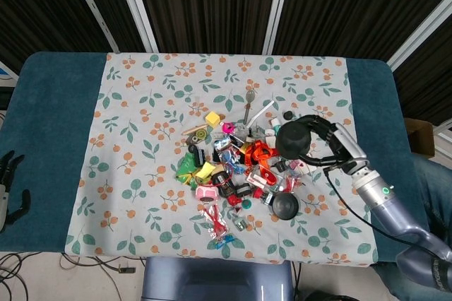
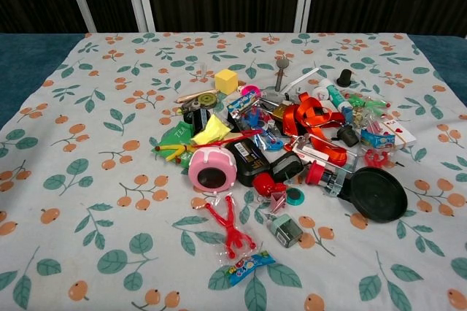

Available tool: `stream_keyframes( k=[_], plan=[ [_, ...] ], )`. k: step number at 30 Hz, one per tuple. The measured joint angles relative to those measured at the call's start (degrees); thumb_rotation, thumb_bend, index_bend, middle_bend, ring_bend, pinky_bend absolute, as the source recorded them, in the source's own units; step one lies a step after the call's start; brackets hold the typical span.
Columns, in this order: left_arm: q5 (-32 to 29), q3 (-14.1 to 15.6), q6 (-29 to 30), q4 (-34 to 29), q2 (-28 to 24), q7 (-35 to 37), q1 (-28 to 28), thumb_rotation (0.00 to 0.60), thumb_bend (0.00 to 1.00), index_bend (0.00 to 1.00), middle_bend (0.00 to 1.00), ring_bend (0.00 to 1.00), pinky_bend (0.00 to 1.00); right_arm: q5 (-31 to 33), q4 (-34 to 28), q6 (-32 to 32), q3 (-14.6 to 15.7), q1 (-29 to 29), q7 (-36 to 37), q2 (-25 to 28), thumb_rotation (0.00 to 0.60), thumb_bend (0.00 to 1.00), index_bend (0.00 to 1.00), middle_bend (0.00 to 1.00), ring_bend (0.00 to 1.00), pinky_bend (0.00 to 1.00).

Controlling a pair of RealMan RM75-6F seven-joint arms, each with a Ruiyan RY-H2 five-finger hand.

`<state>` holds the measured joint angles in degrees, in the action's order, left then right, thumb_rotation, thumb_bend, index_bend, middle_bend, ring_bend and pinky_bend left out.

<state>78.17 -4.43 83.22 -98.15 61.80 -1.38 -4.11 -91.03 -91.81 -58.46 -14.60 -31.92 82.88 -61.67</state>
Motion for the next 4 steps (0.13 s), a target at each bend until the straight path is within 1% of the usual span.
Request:
stream_keyframes(
  k=[2,4],
  plan=[
    [0.01,0.03,0.02,-0.03,0.03,-0.02,0.02,0.6,0.55,0.07,0.0,0.03,0.02,-2.81,0.68,-2.38,0.45,0.21,6.0,1.66,0.6,0.36,0.42,0.39,0.36,0.19],
    [0.06,0.05,0.11,-0.09,0.05,-0.11,0.06,0.6,0.55,0.07,0.0,0.03,0.02,-5.06,1.57,-4.65,0.98,0.3,9.92,2.99,0.6,0.36,0.42,0.39,0.36,0.19]
  ],
)
